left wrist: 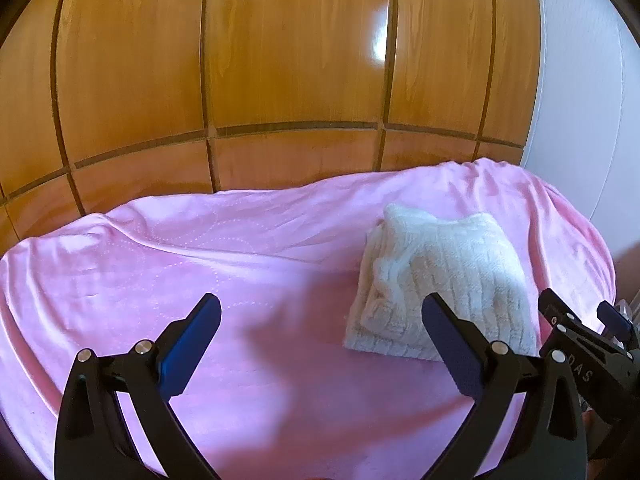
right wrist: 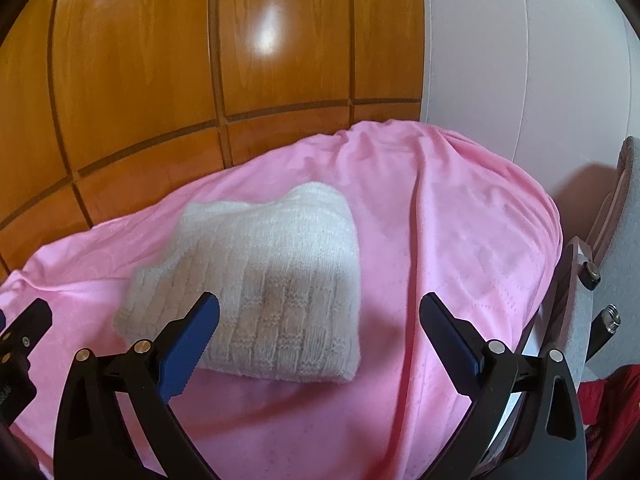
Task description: Fold small clothes
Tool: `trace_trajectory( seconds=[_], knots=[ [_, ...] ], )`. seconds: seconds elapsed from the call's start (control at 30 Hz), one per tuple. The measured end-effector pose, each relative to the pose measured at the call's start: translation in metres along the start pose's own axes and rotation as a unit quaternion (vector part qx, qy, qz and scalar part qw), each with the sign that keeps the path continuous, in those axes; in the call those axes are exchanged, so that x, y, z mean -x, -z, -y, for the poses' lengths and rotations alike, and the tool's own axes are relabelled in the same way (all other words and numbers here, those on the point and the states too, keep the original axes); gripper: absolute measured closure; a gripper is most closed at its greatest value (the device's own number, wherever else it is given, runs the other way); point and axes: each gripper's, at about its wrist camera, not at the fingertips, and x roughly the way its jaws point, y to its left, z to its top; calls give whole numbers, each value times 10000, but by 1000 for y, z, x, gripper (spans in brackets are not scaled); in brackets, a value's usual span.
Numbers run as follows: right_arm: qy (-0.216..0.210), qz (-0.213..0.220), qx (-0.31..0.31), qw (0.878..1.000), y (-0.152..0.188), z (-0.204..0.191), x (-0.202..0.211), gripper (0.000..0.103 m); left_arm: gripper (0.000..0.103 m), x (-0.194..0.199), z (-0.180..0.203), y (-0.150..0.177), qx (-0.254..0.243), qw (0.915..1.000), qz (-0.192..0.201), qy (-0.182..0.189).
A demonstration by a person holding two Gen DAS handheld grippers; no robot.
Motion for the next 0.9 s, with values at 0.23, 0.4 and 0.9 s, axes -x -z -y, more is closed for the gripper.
trace_trajectory(
  seconds=[0.23,0.4,0.9],
  knots=[
    [-9,108,2,9999,-3,1,6,4,3,9,0,-2,48,10000,77,-3],
    [-31,53,19,10000,-2,2,5,4,3,10,0,-4,47,9999,111,-32],
    [-65,-32,-4,10000,0,4,-2,4,3,-1,-3,-4,101,9997,-62,-196]
  ],
)
